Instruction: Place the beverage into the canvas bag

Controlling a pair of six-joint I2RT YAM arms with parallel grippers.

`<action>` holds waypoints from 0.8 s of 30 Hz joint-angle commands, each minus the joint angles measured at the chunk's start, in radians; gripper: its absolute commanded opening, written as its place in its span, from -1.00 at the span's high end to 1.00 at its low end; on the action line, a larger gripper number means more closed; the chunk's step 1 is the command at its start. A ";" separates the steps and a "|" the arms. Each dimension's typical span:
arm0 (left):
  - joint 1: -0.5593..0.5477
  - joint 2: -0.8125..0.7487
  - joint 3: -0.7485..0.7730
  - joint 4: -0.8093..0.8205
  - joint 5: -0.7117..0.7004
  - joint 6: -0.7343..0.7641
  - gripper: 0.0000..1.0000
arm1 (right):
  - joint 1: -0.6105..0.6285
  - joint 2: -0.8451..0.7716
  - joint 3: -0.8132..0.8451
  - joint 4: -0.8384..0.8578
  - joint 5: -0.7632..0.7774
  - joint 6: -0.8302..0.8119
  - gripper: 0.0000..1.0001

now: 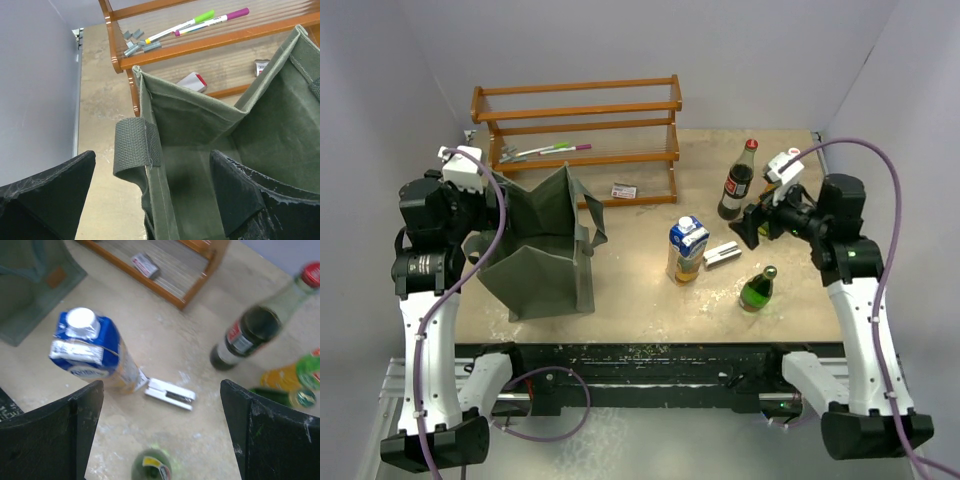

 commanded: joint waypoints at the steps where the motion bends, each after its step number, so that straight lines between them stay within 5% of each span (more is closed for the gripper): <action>1: 0.007 0.004 0.016 0.023 0.027 -0.023 -0.97 | 0.147 0.018 -0.038 0.209 0.053 0.122 -1.00; 24: 0.005 0.088 0.043 0.046 0.017 0.032 -0.98 | 0.520 0.125 -0.117 0.346 0.349 0.230 -0.99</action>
